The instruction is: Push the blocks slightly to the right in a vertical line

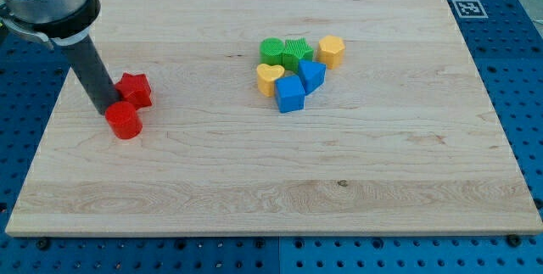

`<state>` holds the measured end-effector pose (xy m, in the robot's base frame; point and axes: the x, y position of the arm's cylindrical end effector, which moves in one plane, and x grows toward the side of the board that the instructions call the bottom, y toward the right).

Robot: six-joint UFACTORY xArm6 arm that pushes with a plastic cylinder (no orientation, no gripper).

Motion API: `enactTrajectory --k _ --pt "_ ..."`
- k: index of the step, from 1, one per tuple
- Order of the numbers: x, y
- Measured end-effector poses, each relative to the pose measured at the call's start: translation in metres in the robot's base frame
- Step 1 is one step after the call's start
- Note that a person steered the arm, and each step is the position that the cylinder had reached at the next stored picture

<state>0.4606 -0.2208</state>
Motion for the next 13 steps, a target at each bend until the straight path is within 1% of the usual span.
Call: enactTrajectory --k 1,3,4,8,9,10,12,13 --pt "0.002 0.000" --pt "0.026 -0.019" --pt "0.026 -0.019" --pt "0.032 0.009" --pt "0.025 -0.043" --pt "-0.005 -0.060" --pt "-0.021 -0.060" --pt "-0.025 -0.048"
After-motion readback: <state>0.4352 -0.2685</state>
